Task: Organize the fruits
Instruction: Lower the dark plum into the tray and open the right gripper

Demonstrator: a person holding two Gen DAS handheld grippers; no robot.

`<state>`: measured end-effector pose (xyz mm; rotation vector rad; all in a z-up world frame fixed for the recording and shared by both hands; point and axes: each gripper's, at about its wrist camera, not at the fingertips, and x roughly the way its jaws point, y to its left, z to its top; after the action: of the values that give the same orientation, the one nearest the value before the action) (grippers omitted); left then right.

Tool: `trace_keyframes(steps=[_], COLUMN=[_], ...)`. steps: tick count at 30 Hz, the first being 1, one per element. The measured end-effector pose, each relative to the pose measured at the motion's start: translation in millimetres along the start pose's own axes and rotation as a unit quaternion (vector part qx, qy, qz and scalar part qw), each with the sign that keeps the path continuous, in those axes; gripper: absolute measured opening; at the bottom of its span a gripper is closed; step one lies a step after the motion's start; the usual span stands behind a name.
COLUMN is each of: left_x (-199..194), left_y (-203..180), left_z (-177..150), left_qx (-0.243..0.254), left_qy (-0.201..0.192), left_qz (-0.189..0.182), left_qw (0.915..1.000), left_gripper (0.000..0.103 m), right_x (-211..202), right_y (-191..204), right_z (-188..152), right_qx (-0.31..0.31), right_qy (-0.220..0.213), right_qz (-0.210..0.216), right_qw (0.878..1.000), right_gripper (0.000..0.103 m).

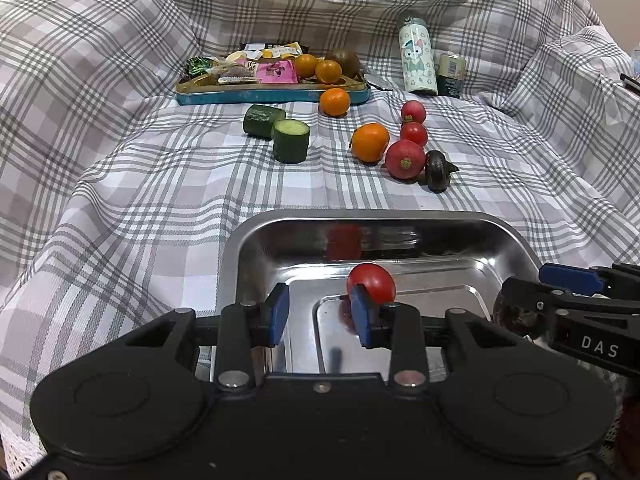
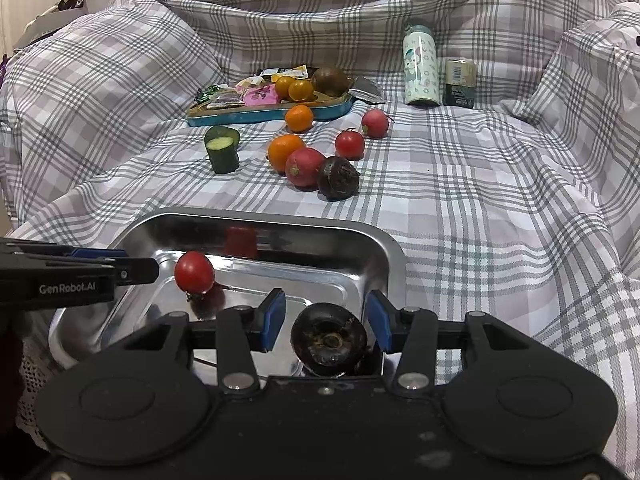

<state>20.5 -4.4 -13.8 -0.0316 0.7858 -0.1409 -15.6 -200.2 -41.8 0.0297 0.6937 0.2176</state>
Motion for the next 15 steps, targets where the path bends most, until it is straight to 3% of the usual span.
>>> trace_keyframes(steps=[15], left_x=[-2.9], left_y=[1.8], left_z=[10.1], left_qx=[-0.01], left_qy=[0.008], left_qz=[0.008], left_qw=[0.9999], left_gripper=[0.043], right_x=[0.0], right_y=[-12.1], right_z=[15.1], right_qx=[0.036], right_qy=[0.006], right_qz=[-0.009], right_qw=[0.999], right_gripper=[0.049])
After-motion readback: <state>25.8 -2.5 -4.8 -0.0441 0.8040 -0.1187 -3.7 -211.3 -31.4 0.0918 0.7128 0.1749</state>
